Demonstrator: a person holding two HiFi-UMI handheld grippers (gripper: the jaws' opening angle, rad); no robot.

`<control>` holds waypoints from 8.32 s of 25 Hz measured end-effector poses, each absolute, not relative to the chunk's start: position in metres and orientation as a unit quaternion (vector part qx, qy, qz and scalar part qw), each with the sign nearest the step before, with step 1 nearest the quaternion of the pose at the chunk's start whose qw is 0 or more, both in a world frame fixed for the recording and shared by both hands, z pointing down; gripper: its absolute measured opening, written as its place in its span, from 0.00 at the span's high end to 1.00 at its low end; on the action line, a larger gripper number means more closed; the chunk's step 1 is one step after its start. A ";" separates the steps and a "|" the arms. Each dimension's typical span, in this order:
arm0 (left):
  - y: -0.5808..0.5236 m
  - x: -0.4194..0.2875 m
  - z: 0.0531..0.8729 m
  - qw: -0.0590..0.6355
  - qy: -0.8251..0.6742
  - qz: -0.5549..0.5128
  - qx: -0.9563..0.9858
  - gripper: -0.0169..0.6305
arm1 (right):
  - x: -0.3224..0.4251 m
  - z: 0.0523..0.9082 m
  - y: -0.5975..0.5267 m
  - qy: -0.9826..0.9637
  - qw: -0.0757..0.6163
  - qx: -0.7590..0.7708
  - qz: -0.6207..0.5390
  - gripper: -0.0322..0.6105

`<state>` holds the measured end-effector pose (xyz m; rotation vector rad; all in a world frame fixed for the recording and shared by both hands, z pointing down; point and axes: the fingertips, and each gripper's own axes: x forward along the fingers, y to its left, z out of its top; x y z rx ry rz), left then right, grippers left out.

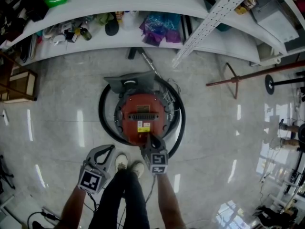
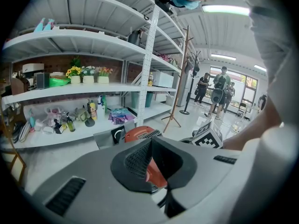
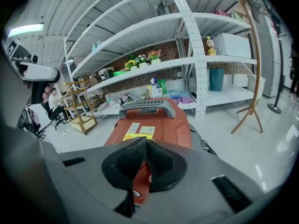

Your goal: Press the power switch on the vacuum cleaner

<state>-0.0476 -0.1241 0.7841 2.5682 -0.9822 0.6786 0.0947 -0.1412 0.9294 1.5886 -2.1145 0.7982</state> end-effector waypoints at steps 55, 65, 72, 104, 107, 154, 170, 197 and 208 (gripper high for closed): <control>-0.117 -0.030 0.736 0.149 -0.343 0.217 0.902 0.96 | 0.093 0.844 -0.111 -0.755 0.129 0.581 0.274 0.93; -0.109 -0.028 0.704 0.139 -0.343 0.210 0.905 0.96 | 0.091 0.795 -0.094 -0.753 0.106 0.590 0.271 0.93; -0.105 -0.027 0.680 0.133 -0.346 0.205 0.906 0.96 | 0.094 0.747 -0.086 -0.758 0.084 0.598 0.247 0.93; -0.081 0.000 0.540 0.084 -0.344 0.171 0.920 0.96 | 0.106 0.561 -0.040 -0.766 0.035 0.611 0.196 0.93; -0.079 0.000 0.526 0.080 -0.342 0.170 0.921 0.96 | 0.102 0.543 -0.036 -0.768 0.046 0.608 0.199 0.93; -0.063 0.011 0.359 0.000 -0.328 0.124 0.937 0.96 | 0.109 0.355 -0.022 -0.780 -0.026 0.616 0.102 0.93; -0.044 -0.016 0.322 -0.023 -0.356 0.105 0.928 0.96 | 0.107 0.330 0.011 -0.783 -0.041 0.614 0.091 0.93; -0.031 -0.031 0.314 -0.027 -0.377 0.096 0.921 0.96 | 0.095 0.330 0.029 -0.801 -0.028 0.592 0.080 0.94; -0.032 -0.028 0.315 -0.027 -0.375 0.096 0.922 0.96 | 0.094 0.329 0.026 -0.805 -0.020 0.590 0.062 0.94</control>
